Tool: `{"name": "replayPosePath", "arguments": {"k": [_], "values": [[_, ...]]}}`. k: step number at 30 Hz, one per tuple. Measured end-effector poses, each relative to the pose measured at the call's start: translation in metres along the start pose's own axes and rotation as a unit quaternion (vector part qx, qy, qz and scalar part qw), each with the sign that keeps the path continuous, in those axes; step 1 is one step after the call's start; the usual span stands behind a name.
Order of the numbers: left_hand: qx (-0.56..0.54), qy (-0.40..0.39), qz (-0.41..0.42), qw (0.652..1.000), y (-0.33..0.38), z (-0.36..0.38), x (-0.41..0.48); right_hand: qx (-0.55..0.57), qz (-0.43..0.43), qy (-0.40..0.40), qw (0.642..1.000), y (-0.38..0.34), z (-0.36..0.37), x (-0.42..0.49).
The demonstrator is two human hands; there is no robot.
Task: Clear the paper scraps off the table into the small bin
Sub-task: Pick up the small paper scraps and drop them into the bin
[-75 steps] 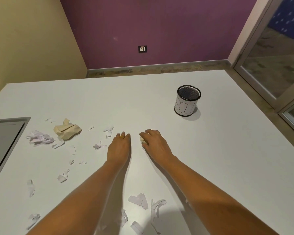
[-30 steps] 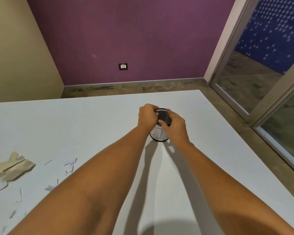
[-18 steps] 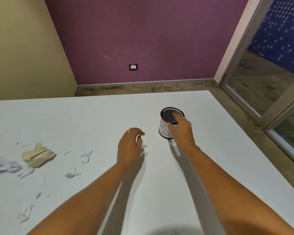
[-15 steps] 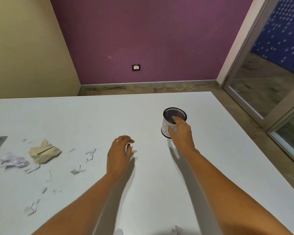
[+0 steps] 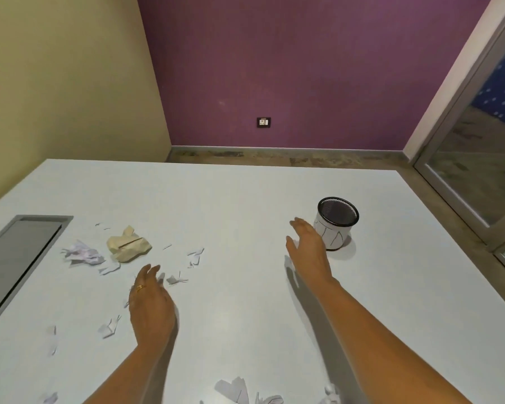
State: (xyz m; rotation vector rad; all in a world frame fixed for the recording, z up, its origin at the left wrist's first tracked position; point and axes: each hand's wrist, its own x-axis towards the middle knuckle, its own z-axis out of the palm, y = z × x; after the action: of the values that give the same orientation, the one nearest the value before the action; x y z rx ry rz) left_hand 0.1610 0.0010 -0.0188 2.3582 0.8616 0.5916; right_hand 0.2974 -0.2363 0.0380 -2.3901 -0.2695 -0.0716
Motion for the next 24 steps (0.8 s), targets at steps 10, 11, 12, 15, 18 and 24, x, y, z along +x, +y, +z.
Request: {"name": "replayPosePath", "arguments": {"k": [10, 11, 12, 15, 18, 24], "values": [[0.227, -0.054, 0.029, 0.972, -0.023, 0.012, -0.006, -0.013, -0.166, -0.261, 0.951, -0.081, 0.114, -0.055], [0.230, -0.056, 0.030, 0.971, -0.022, 0.012, -0.007, -0.018, -0.184, -0.272, 0.944, -0.087, 0.119, -0.058], [0.232, -0.058, 0.029, 0.971, -0.022, 0.011, -0.007, -0.023, -0.197, -0.279, 0.940, -0.091, 0.124, -0.059], [0.246, -0.072, 0.024, 0.966, -0.020, 0.011, -0.006, -0.030, -0.198, -0.295, 0.934, -0.101, 0.136, -0.061], [0.255, -0.078, 0.023, 0.963, -0.018, 0.010, -0.005, -0.049, -0.198, -0.313, 0.927, -0.102, 0.143, -0.063], [0.255, -0.093, 0.020, 0.962, -0.017, 0.007, -0.005, -0.101, -0.222, -0.295, 0.924, -0.100, 0.144, -0.065]]}}
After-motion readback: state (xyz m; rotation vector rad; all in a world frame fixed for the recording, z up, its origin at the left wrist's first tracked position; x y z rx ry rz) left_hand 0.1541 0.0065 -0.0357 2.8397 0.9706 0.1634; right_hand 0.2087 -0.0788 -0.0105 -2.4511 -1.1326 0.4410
